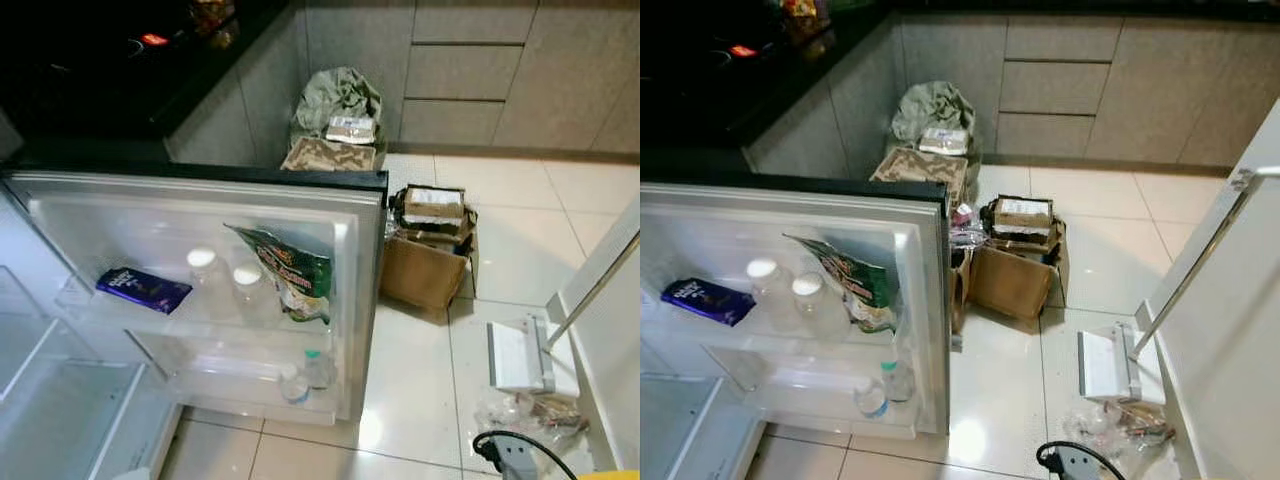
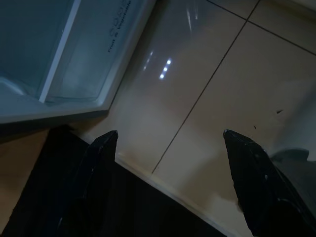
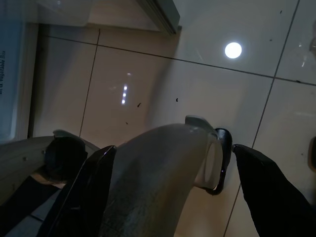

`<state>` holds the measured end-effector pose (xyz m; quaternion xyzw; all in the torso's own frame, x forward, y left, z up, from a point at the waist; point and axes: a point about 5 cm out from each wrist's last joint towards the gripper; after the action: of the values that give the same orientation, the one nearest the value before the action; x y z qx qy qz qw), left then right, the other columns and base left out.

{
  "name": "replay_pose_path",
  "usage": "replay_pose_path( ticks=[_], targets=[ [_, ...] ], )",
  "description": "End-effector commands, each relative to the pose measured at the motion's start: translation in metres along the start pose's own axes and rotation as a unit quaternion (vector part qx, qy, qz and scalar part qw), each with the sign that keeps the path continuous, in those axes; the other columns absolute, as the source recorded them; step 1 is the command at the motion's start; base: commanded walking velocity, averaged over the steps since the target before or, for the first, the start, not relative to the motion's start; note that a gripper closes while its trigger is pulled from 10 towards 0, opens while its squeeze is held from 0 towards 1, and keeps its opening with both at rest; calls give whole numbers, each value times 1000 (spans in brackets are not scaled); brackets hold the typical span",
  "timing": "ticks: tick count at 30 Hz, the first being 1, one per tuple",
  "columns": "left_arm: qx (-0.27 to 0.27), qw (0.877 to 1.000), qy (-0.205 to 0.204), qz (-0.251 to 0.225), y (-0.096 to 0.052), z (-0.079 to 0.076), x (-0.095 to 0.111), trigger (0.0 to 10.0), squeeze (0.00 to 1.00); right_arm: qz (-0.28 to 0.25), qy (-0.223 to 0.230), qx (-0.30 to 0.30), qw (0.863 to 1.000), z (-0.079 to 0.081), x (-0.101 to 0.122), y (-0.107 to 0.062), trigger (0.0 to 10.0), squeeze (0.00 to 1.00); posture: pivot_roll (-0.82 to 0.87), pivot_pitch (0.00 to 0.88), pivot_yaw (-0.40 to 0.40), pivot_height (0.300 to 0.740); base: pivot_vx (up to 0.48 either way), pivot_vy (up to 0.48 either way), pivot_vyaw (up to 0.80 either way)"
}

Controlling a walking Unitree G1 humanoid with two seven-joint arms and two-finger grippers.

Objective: Restocking fridge

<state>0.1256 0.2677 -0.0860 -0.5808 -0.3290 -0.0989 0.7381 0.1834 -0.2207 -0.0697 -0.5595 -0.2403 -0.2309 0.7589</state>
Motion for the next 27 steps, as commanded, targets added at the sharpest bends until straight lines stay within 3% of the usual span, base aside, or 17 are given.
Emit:
replay_pose_path(
  ticks=[1,6,11,25,27],
  targets=[
    [-3,1000,0,15,-3,-2,-11,10000,0,10,9,1,1000,0,-8,-2,10000,0,-105,98,36,678,-326,0,0],
    [-4,1000,6,16,-2,-3,-10,10000,0,9,10,19,1000,2,-7,-2,10000,0,-106,92,36,697,0,0,0],
    [-9,1000,8,17,-1,-7,-9,10000,0,16,-12,-11,1000,0,-7,0,10000,0,-108,89,36,706,0,0,0],
    [-34,999,10,17,0,-26,-8,10000,0,13,2,9,1000,1,-5,0,10000,0,-113,61,20,720,0,0,0],
    [-37,999,3,18,1,-31,-5,10000,0,23,-17,8,1000,5,-5,2,10000,0,-114,35,-3,730,0,0,0]
  ],
)
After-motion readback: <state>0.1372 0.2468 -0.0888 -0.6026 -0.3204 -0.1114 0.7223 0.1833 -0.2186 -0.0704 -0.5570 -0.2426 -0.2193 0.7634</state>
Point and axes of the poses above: a point about 5 cm out from each wrist's last joint towards the gripper, its own y axis pointing out of the wrist towards the gripper, its own x axis along the axis of the wrist's last joint, z = x × y, and after that the axes turned 1 degree about y, right-handed
